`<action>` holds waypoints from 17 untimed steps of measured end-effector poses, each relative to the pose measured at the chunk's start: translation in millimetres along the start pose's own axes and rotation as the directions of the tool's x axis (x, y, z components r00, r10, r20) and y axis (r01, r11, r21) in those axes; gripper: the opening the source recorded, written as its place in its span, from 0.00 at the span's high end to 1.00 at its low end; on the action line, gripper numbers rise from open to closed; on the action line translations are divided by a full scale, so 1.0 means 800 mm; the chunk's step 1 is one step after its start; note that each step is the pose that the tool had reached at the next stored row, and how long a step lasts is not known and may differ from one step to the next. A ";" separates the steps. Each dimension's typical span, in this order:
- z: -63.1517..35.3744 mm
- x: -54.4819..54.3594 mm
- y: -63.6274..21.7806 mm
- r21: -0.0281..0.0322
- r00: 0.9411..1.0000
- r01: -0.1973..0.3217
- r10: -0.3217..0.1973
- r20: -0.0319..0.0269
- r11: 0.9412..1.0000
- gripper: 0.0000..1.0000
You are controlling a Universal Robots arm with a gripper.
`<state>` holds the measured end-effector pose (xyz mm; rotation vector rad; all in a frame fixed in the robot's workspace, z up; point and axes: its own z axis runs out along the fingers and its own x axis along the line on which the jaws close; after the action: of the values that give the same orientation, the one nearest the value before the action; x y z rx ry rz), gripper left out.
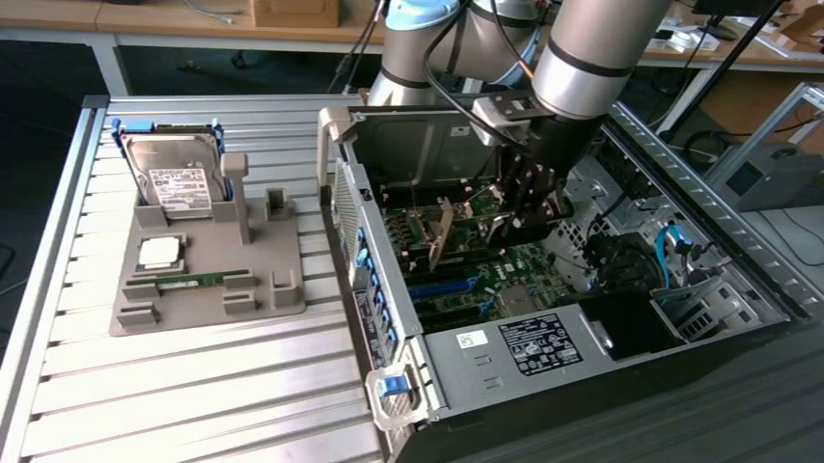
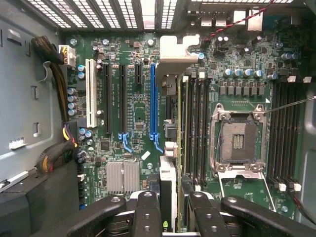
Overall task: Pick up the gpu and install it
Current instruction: 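Insert the gpu into the slot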
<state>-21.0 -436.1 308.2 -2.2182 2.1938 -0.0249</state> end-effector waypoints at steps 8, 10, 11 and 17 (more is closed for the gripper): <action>0.003 0.000 0.000 0.000 1.000 0.000 0.000 0.000 1.000 0.73; 0.003 0.000 0.000 0.000 1.000 0.000 0.000 0.000 1.000 0.73; 0.003 0.000 0.000 0.000 1.000 0.000 0.000 0.000 1.000 0.73; 0.005 0.000 0.000 0.000 1.000 0.000 0.000 0.000 1.000 0.73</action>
<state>-21.1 -436.2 303.9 -2.2183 2.1937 -0.0249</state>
